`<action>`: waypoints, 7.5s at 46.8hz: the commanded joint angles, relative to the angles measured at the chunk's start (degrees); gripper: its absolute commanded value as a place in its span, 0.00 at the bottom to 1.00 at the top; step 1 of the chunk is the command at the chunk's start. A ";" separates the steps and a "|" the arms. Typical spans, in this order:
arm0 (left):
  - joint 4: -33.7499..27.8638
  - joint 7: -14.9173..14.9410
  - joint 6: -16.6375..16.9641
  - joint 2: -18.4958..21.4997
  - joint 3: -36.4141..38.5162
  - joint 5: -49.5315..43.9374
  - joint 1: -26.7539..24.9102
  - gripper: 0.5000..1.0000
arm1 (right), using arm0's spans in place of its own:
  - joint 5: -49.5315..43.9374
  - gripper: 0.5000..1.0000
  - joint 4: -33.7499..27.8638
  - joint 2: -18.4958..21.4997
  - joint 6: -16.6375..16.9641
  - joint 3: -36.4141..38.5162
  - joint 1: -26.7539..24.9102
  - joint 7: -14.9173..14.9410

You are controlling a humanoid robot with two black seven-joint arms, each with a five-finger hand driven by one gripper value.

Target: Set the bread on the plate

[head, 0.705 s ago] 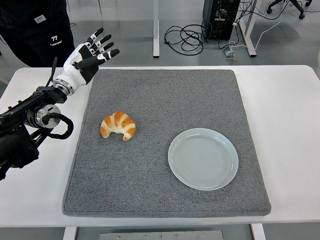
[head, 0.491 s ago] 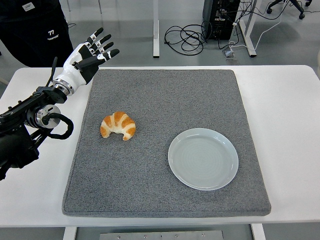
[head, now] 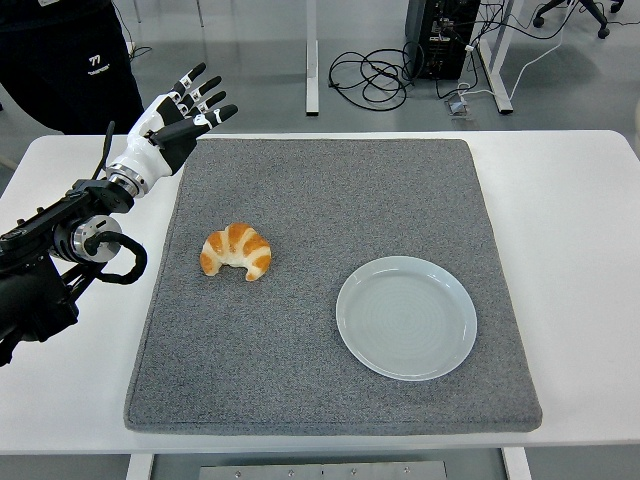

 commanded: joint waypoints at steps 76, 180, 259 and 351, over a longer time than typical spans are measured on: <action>-12.55 -1.77 6.14 10.62 2.54 0.27 -1.76 0.84 | 0.00 1.00 0.01 0.00 0.00 0.01 -0.09 0.00; -39.03 10.28 30.06 22.94 37.35 52.03 -9.32 0.79 | 0.00 1.00 0.01 0.00 0.09 0.09 0.00 0.00; -24.79 5.18 33.93 13.35 35.59 47.55 -4.04 0.00 | 0.00 1.00 -0.07 0.00 0.00 -0.08 0.09 0.00; -26.02 15.28 21.27 -5.89 34.80 34.37 -34.10 0.00 | 0.00 1.00 -0.43 0.00 0.00 -0.08 0.09 0.00</action>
